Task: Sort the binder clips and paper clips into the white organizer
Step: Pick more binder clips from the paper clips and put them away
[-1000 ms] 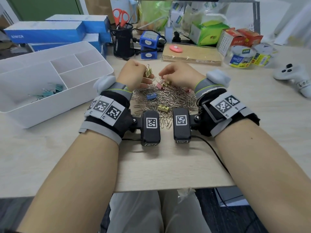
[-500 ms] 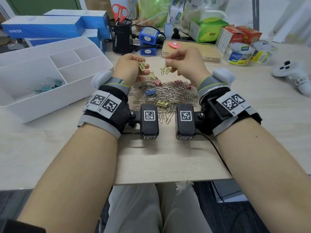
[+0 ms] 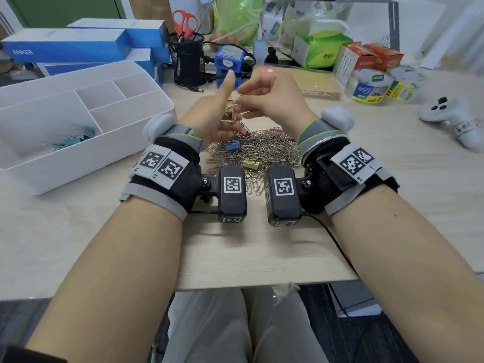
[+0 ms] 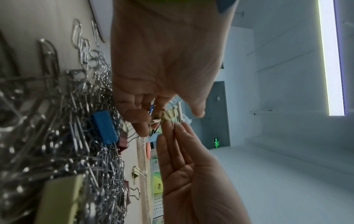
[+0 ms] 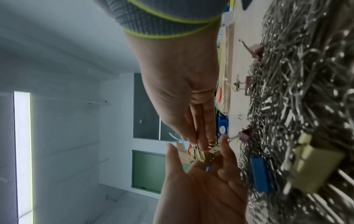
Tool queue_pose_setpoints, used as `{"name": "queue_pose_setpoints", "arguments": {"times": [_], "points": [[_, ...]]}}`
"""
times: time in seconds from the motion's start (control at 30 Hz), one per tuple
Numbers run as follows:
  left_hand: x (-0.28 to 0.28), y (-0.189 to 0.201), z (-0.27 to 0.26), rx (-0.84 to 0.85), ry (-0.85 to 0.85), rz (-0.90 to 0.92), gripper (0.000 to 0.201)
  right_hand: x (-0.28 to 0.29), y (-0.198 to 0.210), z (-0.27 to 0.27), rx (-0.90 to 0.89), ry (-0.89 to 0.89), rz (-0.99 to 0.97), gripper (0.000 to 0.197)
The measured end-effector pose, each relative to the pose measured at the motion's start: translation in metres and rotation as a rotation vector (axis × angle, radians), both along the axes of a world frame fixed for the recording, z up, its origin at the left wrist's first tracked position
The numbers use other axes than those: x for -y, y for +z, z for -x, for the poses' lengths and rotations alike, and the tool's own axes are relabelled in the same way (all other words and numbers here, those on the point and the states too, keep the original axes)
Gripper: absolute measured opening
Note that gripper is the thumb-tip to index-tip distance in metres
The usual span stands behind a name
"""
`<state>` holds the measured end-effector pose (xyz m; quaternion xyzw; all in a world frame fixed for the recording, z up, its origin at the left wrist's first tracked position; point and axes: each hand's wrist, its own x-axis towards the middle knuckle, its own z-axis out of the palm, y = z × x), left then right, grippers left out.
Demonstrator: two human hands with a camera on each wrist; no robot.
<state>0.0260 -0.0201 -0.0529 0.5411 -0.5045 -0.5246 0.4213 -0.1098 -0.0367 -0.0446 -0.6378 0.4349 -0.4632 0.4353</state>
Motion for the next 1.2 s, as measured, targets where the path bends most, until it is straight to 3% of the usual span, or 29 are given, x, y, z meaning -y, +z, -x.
{"name": "queue_pose_setpoints", "arguments": {"times": [0.2, 0.3, 0.4, 0.53, 0.63, 0.8, 1.0, 1.1, 1.2], "points": [[0.006, -0.008, -0.005, -0.116, -0.004, 0.02, 0.03, 0.006, 0.005, -0.006, -0.145, 0.052, 0.003, 0.012], [0.009, -0.009, -0.006, -0.149, 0.068, 0.022, 0.031, 0.013, 0.007, -0.006, -0.162, -0.019, -0.012, 0.014], [0.013, -0.008, -0.011, -0.186, 0.185, 0.024, 0.03, 0.024, 0.004, -0.006, -0.436, -0.129, 0.011, 0.012], [0.013, -0.008, -0.011, -0.182, 0.187, 0.059, 0.035, 0.034, -0.003, -0.012, -0.689, 0.011, -0.035, 0.027], [0.012, -0.008, -0.009, -0.152, 0.161, 0.091, 0.04, 0.036, -0.004, -0.013, -0.769, 0.072, -0.044, 0.025], [0.011, -0.009, -0.008, -0.134, 0.154, 0.101, 0.04, 0.041, -0.011, -0.003, -0.657, 0.001, -0.069, 0.018], [0.009, -0.009, -0.009, -0.123, 0.189, 0.094, 0.025, 0.039, 0.007, 0.009, -0.237, 0.156, -0.224, 0.015], [0.008, -0.009, -0.007, -0.104, 0.156, 0.067, 0.014, 0.037, 0.013, 0.012, -0.193, 0.176, -0.224, 0.02], [0.008, -0.01, -0.006, -0.07, 0.113, 0.063, 0.027, 0.037, 0.013, 0.014, -0.161, 0.161, -0.226, 0.021]]}}
